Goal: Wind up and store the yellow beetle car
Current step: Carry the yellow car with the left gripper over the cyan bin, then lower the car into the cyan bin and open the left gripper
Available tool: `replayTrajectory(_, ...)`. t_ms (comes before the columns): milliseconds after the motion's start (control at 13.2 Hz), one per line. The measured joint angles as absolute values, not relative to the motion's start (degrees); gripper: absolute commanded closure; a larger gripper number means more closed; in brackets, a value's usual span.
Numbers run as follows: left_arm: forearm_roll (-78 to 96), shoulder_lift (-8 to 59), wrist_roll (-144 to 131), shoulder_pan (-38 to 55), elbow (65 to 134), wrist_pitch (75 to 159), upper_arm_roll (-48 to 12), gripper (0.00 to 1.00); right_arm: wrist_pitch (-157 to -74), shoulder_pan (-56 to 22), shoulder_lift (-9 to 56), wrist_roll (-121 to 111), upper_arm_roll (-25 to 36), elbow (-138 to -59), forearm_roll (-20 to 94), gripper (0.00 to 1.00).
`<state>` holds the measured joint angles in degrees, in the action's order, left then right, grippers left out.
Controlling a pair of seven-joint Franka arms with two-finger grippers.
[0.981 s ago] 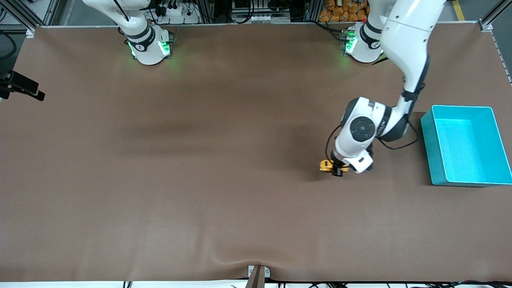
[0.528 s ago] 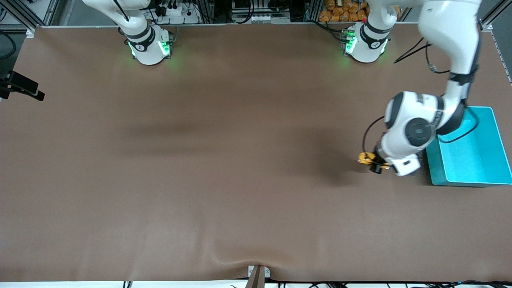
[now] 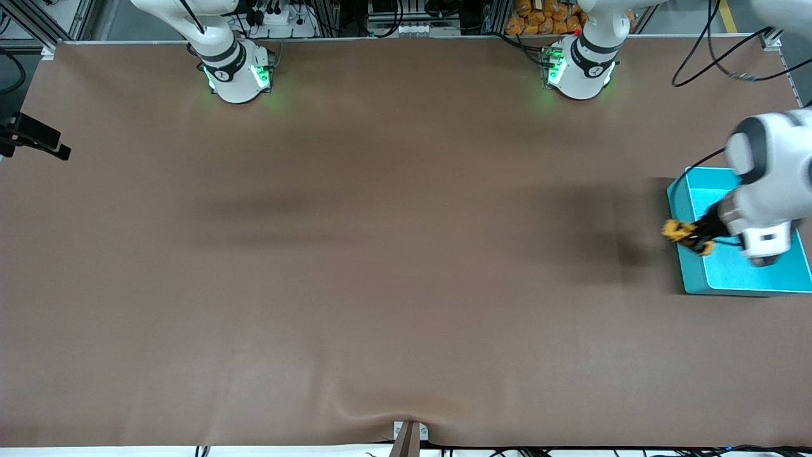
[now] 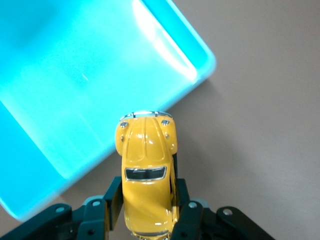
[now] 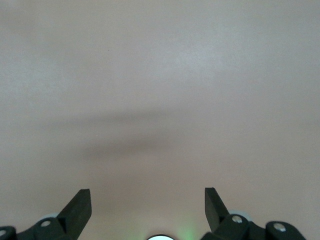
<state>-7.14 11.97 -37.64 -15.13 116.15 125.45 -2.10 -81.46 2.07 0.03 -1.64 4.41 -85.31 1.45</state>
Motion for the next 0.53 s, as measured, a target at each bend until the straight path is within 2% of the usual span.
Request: replayTrajectory(528,-7.14,12.60,-16.12,-24.96,117.53,125.52,-2.19,0.90,-81.44,2.08,0.04,-1.62,4.48,-85.31,1.45,0.00)
